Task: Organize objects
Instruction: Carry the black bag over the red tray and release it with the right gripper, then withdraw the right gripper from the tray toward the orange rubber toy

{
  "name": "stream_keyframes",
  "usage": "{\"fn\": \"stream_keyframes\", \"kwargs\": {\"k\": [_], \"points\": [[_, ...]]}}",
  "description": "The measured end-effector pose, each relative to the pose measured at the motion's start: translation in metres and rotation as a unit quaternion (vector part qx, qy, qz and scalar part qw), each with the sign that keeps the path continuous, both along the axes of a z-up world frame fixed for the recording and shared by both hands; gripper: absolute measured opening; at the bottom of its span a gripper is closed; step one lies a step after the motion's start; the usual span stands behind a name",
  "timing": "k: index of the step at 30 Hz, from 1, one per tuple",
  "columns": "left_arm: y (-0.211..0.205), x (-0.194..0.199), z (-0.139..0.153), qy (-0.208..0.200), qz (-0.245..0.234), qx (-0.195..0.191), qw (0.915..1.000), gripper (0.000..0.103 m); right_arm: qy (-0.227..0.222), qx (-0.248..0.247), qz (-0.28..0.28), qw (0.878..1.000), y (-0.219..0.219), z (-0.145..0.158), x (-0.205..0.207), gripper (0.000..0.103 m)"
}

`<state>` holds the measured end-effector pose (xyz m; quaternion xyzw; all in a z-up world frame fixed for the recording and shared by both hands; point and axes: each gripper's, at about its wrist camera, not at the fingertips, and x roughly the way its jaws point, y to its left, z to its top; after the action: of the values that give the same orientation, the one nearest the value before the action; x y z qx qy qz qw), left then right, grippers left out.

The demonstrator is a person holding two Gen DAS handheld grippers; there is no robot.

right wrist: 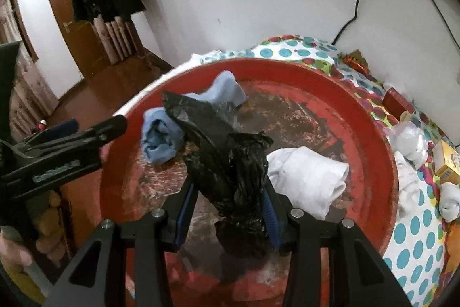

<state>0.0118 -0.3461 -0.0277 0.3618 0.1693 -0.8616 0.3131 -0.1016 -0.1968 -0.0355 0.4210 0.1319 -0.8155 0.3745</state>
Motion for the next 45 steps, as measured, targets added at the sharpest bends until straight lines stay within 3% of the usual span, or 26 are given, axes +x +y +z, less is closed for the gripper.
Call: {"fn": "stream_keyframes", "kwargs": {"k": [2,4,6,14,24,30,37,45], "points": [[0.001,-0.002,-0.001,-0.003,-0.001,-0.001,1.0000,0.101,0.006,0.007,-0.003,1.000,0.001,-0.002,-0.001,0.051],[0.002,-0.003,-0.002,-0.004,-0.004,0.000,1.0000,0.101,0.019,0.010,-0.008,1.000,0.003,-0.001,0.000,0.068],[0.005,-0.004,-0.003,-0.008,-0.005,-0.005,0.9999,0.101,0.029,0.008,-0.014,0.999,0.007,0.001,0.001,0.070],[0.015,-0.010,-0.005,-0.021,-0.019,-0.024,0.9993,0.101,0.065,-0.011,-0.049,0.997,0.060,0.024,0.007,0.071],[0.034,-0.018,-0.003,-0.027,-0.048,-0.051,0.9972,0.101,0.103,0.026,-0.194,0.975,0.219,0.042,-0.040,0.071],[0.046,-0.024,-0.004,-0.029,-0.060,-0.059,0.9960,0.101,0.103,0.067,-0.234,0.964,0.288,0.027,-0.065,0.071],[0.069,-0.031,-0.008,-0.048,-0.087,-0.091,0.9909,0.102,0.089,0.066,-0.225,0.968,0.310,-0.005,-0.086,0.071],[0.101,-0.036,-0.005,-0.042,-0.142,-0.096,0.9843,0.103,0.099,0.074,-0.189,0.974,0.303,-0.025,-0.099,0.071]]}}
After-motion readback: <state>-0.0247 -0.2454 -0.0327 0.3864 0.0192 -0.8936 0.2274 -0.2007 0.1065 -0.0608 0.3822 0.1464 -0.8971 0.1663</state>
